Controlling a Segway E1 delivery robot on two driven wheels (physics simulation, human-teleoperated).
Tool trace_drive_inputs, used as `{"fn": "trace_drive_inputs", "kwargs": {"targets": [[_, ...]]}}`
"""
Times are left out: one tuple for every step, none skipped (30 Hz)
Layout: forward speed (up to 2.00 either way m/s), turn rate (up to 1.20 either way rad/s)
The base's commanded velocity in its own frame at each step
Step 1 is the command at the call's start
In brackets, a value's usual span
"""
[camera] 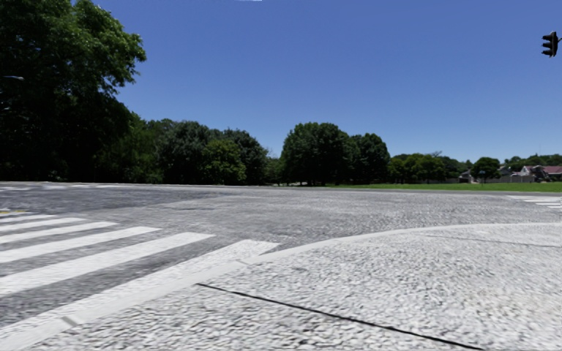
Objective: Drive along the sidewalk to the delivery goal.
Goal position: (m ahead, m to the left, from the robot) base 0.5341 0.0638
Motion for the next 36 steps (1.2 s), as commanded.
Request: {"fn": "trace_drive_inputs", "kwargs": {"targets": [[1.11,0.68],[1.11,0.68],[1.10,0.68],[1.10,0.68],[1.10,0.68],[1.10,0.68],[1.08,0.68],[0.97,0.64],[0.81,0.45],[0.81,0.45],[0.66,0.36],[0.53,0.25],[0.48,0.00],[0.40,0.00],[0.29,0.00],[0.00,0.00],[0.00,0.00],[0.00,0.00],[0.00,0.00],[0.00,0.00],[0.00,0.00],[0.00,0.00],[0.00,0.00],[0.00,0.00],[0.00,0.00],[0.00,0.00],[0.00,0.00],[0.00,0.00],[0.00,0.00],[0.00,0.00],[0.00,0.00],[0.00,0.00],[0.00,0.00],[0.00,0.00],[0.00,0.00],[0.00,0.00]]}}
